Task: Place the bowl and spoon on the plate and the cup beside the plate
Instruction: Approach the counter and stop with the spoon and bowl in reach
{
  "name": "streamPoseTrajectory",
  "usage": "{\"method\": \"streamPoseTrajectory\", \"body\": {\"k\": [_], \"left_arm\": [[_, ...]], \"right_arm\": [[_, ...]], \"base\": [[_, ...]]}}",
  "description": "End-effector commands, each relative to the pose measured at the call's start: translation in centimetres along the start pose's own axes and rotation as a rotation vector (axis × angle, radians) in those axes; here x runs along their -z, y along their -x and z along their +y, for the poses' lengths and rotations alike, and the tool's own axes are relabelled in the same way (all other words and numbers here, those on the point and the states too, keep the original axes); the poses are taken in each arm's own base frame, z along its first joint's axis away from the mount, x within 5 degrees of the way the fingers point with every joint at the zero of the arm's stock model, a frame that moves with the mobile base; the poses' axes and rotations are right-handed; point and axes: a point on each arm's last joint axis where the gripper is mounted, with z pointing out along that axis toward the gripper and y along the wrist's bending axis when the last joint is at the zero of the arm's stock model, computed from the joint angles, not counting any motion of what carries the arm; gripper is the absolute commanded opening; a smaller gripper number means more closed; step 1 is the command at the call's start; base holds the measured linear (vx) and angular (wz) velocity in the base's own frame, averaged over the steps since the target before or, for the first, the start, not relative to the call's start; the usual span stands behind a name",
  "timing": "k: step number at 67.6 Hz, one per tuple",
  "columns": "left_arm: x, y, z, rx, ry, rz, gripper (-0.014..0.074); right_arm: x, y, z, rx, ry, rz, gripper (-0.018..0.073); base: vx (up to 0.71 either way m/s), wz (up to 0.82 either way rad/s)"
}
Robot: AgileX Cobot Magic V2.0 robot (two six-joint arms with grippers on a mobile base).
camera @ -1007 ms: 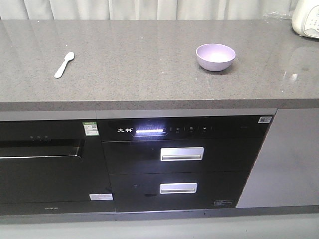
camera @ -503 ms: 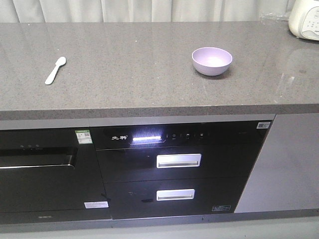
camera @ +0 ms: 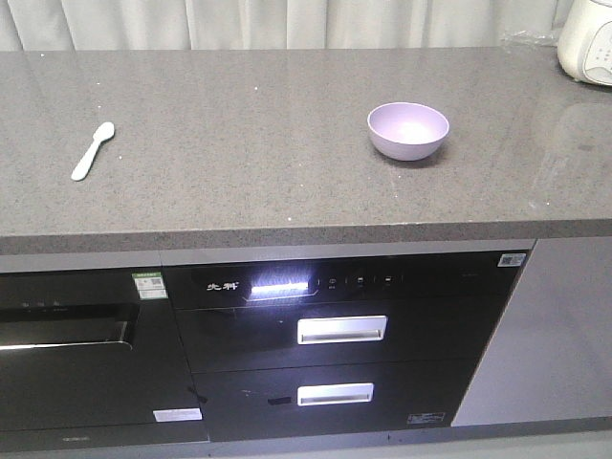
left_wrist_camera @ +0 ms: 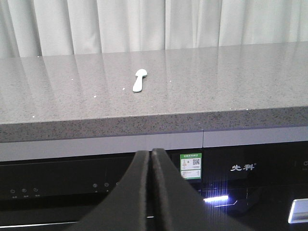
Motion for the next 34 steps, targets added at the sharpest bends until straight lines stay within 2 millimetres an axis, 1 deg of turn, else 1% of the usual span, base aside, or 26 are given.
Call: {"method": "streamPoseTrajectory", "body": {"k": [1, 34], "left_arm": [[0.17, 0.94, -0.09, 0.01, -0.011, -0.088, -0.0006], [0.17, 0.94, -0.09, 0.01, -0.011, -0.088, -0.0006]], "right_arm": [[0.08, 0.59, 0.11, 0.008, 0.01, -0.079, -0.0003], [0.08, 0.59, 0.11, 0.008, 0.01, -0.079, -0.0003]], "base": [[0.1, -0.03], [0.1, 0.0]]}}
